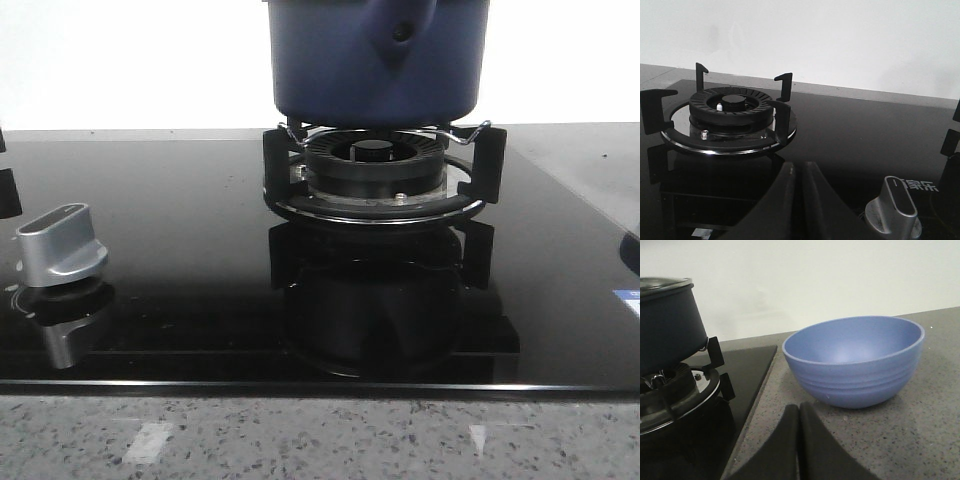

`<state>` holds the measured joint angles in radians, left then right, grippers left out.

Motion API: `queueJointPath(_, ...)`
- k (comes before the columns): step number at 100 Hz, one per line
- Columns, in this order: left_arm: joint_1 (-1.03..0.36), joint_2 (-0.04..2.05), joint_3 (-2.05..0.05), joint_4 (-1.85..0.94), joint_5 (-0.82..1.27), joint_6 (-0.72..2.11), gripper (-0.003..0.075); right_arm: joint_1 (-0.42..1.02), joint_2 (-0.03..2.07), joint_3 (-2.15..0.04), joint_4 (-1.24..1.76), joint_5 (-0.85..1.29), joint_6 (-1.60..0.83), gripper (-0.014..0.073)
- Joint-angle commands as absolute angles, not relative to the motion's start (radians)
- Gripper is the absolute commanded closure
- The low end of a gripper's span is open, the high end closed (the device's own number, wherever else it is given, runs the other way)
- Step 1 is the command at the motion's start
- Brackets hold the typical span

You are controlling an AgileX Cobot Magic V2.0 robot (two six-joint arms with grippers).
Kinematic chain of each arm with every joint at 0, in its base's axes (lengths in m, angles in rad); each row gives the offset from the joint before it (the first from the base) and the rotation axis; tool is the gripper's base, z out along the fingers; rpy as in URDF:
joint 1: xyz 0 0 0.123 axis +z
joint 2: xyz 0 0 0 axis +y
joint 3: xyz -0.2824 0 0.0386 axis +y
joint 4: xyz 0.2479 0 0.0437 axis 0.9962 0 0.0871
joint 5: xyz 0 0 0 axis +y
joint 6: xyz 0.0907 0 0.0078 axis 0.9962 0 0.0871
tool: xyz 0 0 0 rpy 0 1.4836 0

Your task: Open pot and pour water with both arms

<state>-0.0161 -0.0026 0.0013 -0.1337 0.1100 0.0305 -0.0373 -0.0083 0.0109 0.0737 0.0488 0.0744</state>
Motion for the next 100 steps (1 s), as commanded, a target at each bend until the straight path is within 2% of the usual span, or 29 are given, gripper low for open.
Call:
queueJointPath(1,-0.015,-0.031,0.032,-0.144,0.028,0.018,0.0740,-0.038,-0.030,0.036,0.075,-0.041,0.065,0.0668)
queueJointPath(27,-0.015,-0.031,0.032,-0.238,0.028,0.018,0.0740,-0.038,-0.030,0.036,0.179,-0.041,0.065,0.0668)
queueJointPath(43,-0.015,-0.031,0.032,-0.493,-0.006,0.018,0.0740,-0.038,-0.030,0.036,0.415,-0.034,0.065,0.0668)
queueJointPath(59,-0.015,-0.031,0.026,-0.762,-0.042,0.018,0.0741,-0.038,-0.030,0.030,0.450,-0.022,0.065,0.0668)
queueJointPath(71,-0.015,-0.031,-0.016,-0.766,-0.014,0.018,0.0741,-0.038,-0.030,-0.014,0.448,0.039,0.065,0.0664)
queueJointPath(85,-0.015,-0.010,-0.121,-0.740,0.110,0.037,0.0741,-0.038,-0.022,-0.093,0.385,0.144,0.065,0.0657)
queueJointPath(100,-0.015,0.104,-0.266,-0.716,0.239,0.157,0.0741,-0.038,0.052,-0.211,0.330,0.279,0.065,0.0657)
